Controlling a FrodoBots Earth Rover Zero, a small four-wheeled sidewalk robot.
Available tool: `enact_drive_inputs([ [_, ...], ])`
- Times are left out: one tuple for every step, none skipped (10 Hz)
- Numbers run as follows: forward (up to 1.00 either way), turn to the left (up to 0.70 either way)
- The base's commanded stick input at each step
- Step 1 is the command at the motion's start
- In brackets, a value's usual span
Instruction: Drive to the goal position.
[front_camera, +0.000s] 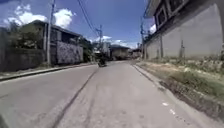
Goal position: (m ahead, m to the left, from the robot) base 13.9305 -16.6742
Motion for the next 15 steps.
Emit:
enact_drive_inputs([
  [0.85, -0.34],
  [0.85, -0.34],
  [0.85, -0.34],
  [0.85, -0.34],
  [0.85, -0.34],
  [0.85, -0.34],
  [0.85, -0.34],
  [0.85, -0.33],
  [0.85, -0.11],
  [0.85, 0.00],
  [0.85, 0.00],
  [0.85, 0.00],
  [0.85, 0.00],
  [0.85, 0.00],
  [0.85, 0.00],
])
